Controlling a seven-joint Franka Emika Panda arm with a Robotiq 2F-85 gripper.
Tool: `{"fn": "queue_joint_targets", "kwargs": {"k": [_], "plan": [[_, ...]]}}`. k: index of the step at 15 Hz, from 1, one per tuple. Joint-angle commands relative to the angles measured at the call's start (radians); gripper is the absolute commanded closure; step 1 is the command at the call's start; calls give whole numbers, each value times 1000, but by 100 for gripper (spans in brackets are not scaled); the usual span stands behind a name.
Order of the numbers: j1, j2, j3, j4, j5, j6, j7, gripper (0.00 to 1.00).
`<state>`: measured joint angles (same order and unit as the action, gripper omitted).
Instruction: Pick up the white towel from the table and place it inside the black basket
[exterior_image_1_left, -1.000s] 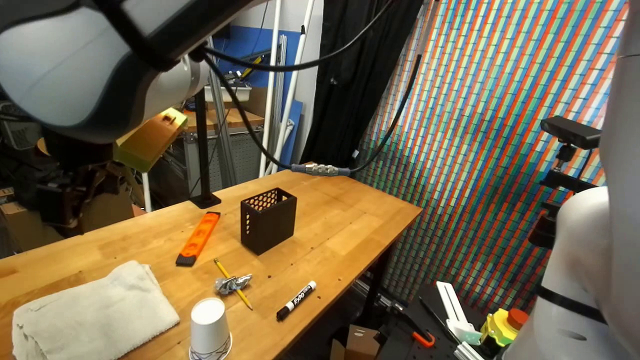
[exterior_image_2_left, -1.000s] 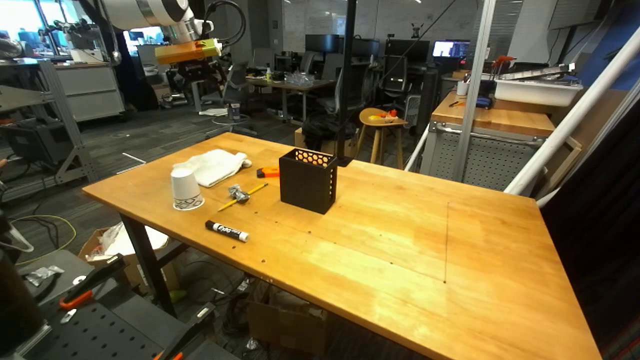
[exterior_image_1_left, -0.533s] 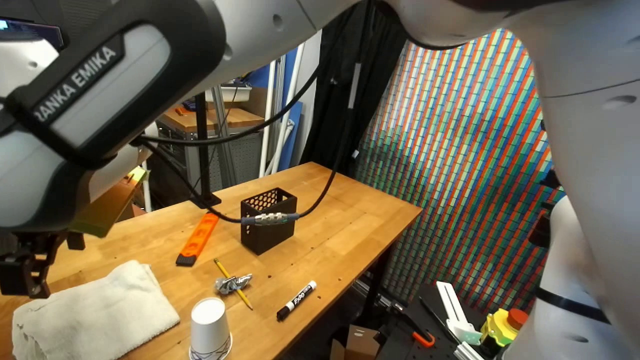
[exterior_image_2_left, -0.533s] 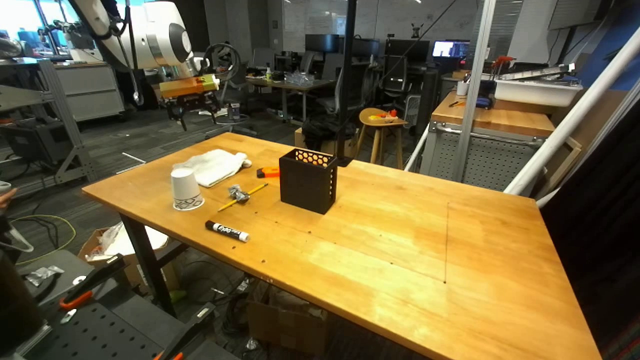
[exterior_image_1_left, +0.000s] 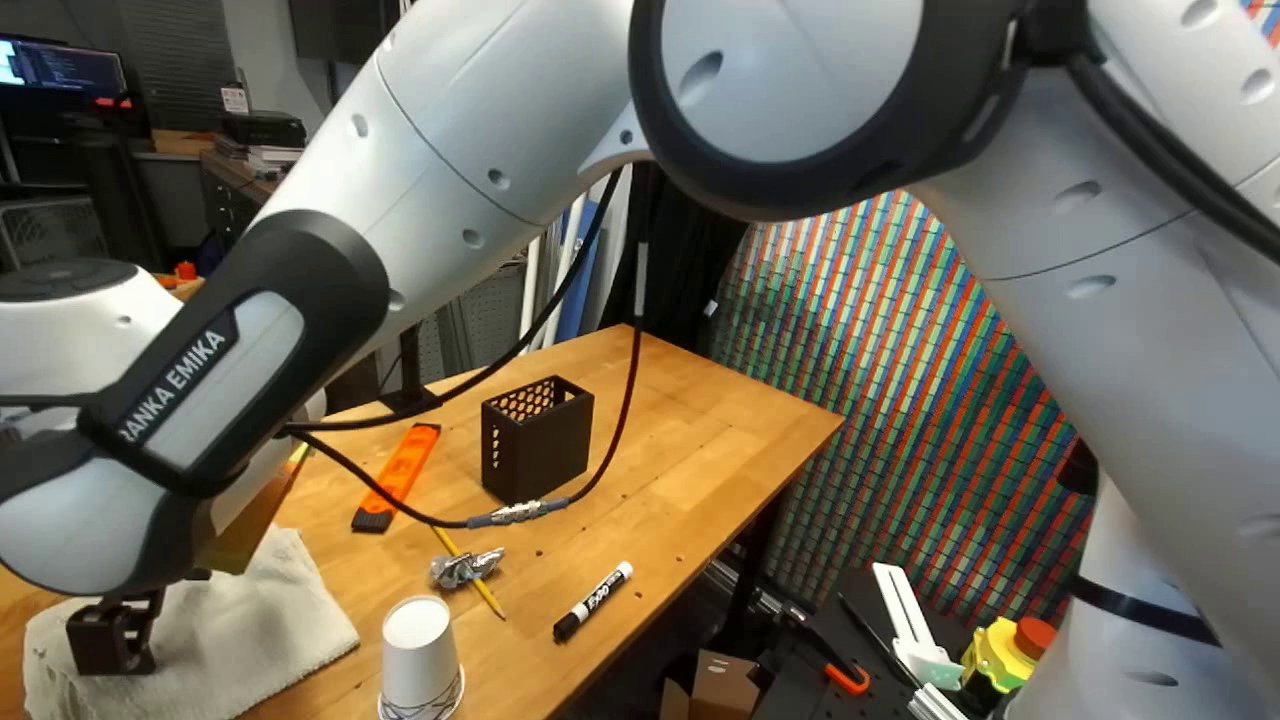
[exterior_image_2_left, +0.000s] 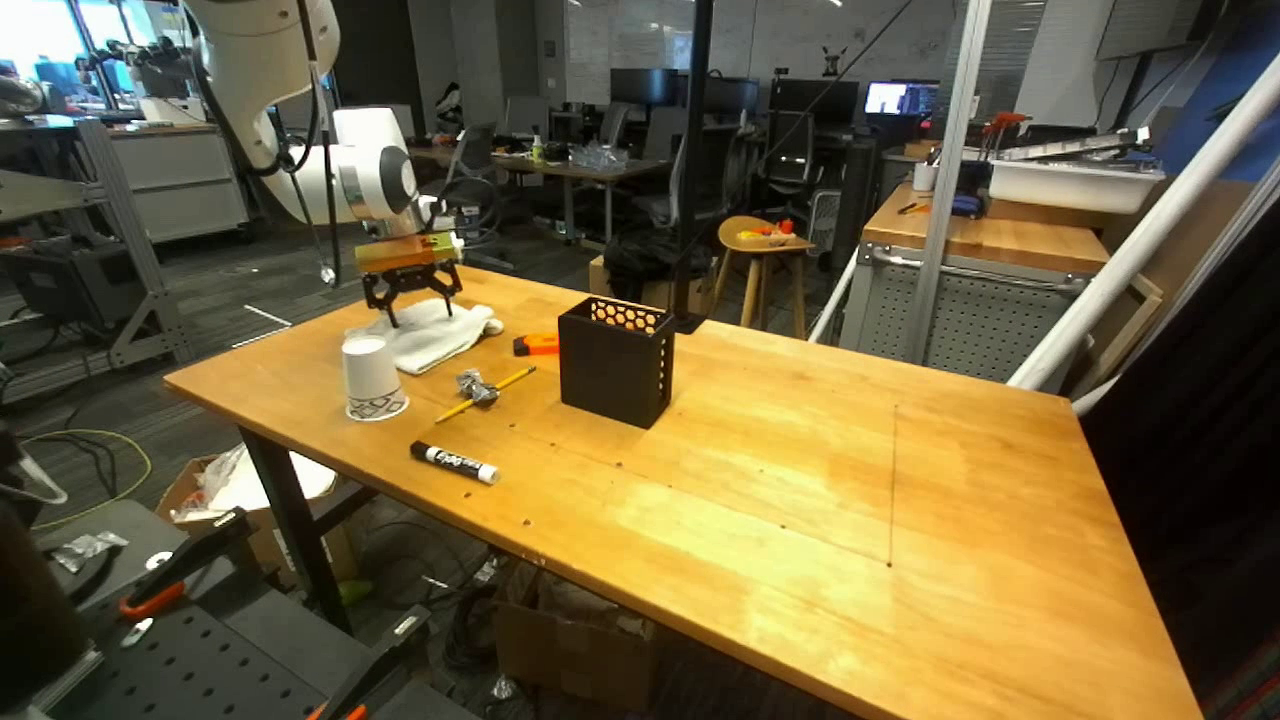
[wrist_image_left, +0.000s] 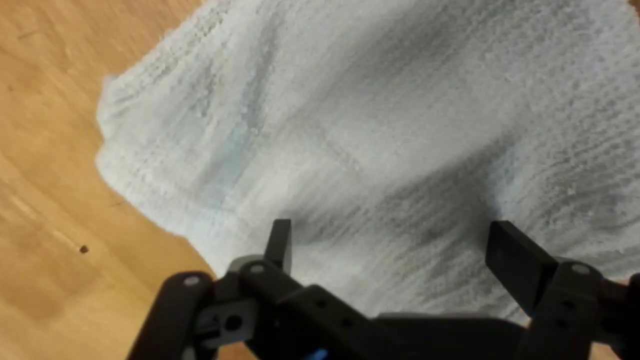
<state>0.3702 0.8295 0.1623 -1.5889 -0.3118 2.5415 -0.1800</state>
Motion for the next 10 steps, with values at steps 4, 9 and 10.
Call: {"fn": "queue_joint_targets", "kwargs": {"k": [4, 9, 10], "plan": [[19, 92, -12, 60, -8, 27, -10, 26], [25, 5, 3, -12, 1, 2, 0, 65], [21, -18, 8, -27, 6, -4, 2, 73]]}}
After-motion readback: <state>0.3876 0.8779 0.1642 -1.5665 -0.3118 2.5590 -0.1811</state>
